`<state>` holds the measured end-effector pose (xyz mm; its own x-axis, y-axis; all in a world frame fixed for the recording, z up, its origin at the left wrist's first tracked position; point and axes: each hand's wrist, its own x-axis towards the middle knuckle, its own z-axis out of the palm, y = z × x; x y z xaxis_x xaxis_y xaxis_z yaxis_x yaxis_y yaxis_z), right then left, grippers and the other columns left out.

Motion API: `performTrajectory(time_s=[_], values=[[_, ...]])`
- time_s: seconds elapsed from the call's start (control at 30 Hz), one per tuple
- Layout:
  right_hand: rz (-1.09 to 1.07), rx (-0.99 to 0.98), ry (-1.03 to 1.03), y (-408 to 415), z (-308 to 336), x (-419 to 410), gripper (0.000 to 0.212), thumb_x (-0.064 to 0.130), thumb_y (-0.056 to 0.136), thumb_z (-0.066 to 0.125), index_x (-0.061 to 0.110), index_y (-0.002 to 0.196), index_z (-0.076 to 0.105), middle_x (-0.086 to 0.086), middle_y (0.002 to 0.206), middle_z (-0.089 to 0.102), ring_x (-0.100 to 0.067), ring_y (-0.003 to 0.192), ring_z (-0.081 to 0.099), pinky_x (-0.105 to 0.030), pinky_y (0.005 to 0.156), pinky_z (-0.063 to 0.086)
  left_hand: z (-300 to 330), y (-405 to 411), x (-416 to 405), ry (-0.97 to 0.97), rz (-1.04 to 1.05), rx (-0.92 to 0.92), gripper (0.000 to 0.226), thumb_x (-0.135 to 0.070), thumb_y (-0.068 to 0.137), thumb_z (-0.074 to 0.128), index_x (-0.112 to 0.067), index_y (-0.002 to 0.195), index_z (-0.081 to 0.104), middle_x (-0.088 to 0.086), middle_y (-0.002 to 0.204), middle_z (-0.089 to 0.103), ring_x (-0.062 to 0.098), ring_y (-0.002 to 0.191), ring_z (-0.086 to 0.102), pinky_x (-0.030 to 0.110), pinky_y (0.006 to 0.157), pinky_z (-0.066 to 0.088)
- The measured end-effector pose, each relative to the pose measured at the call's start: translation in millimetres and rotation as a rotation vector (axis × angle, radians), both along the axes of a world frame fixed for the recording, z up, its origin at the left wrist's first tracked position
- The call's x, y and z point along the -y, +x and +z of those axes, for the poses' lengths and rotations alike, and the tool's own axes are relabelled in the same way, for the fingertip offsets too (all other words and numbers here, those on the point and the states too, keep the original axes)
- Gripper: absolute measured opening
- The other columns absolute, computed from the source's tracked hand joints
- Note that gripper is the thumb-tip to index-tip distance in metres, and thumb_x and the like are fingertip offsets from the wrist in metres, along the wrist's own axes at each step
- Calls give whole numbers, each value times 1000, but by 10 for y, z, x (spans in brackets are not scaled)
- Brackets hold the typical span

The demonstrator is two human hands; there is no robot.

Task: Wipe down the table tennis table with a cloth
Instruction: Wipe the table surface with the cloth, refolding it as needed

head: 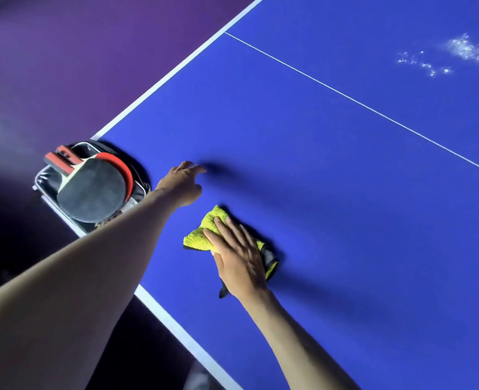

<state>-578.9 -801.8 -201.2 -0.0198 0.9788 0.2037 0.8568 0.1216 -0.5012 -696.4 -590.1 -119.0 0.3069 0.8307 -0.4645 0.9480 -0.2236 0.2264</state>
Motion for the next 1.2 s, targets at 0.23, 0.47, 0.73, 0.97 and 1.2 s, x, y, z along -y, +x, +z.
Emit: performTrajectory(time_s=[0.23,0.47,0.73,0.97,1.2], values=[[179,26,-1,-349,10,825,47,26,101,50,33,147,54,6,165,39,-18,155,31,-41,126,26,12,-48,577,-27,-9,-20,67,-14,92,50,-35,153,37,-6,163,26,27,143,33,46,108,44],[89,64,82,283,-93,449,54,17,98,64,33,149,54,7,164,40,-15,154,34,-43,124,30,36,327,557,-43,-44,4,73,-8,92,44,-41,156,30,-8,167,18,23,149,24,46,112,40],[-111,134,16,1711,-7,-459,45,20,102,55,28,147,55,6,161,45,-19,151,39,-45,122,33,-81,1174,177,70,-131,137,74,-4,91,40,-43,154,36,-8,167,20,21,152,19,44,116,34],[-325,159,-5,2739,-35,-1131,49,25,103,59,30,151,51,7,164,41,-16,152,37,-44,124,31,-191,1941,-104,-15,-111,64,75,-13,97,42,-46,160,16,-7,171,-2,20,156,-1,59,122,17],[-447,167,-56,3579,-38,-1683,51,23,102,61,30,151,51,4,163,42,-20,152,37,-46,125,29,-290,1995,-16,42,-77,42,76,-14,97,39,-44,161,10,-7,171,-9,21,156,-9,58,123,8]])
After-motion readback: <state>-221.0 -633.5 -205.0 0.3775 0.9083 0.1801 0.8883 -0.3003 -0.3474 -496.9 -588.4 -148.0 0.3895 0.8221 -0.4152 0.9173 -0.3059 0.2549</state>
